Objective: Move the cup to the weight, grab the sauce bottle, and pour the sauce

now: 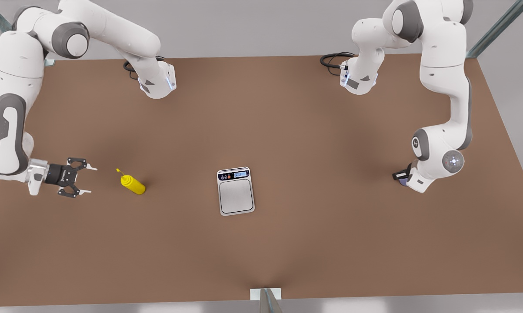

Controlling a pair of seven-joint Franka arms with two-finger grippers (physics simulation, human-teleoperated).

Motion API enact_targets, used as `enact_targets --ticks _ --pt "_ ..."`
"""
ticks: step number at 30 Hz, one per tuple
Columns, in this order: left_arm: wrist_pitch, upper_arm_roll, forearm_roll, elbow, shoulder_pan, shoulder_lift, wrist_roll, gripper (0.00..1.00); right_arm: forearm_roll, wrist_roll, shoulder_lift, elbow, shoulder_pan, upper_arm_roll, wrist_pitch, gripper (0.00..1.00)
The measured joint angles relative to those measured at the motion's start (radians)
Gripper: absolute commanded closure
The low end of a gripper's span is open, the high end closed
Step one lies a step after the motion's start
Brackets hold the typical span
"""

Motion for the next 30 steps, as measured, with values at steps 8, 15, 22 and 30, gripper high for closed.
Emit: enact_targets --ticks 8,15,22,30 --pt "0.0 0.001 0.005 0.0 0.0 0.006 -0.005 0.79 0.08 -0.214 0.163 0.012 0.007 0.026 -0.055 0.0" --pt "0.001 0.001 0.074 0.003 -0.001 -0.002 -0.003 0.79 0.111 -0.216 0.222 0.026 0.02 0.082 -0.055 0.0" --pt "-0.003 -0.006 0.118 0.005 -0.001 -0.047 -0.007 0.79 0.142 -0.233 0.251 0.032 0.041 0.098 -0.054 0.0" --pt "0.016 -0.064 0.11 0.018 -0.008 -0.047 -0.039 0.79 0.164 -0.233 0.275 0.046 0.064 0.114 -0.054 0.0"
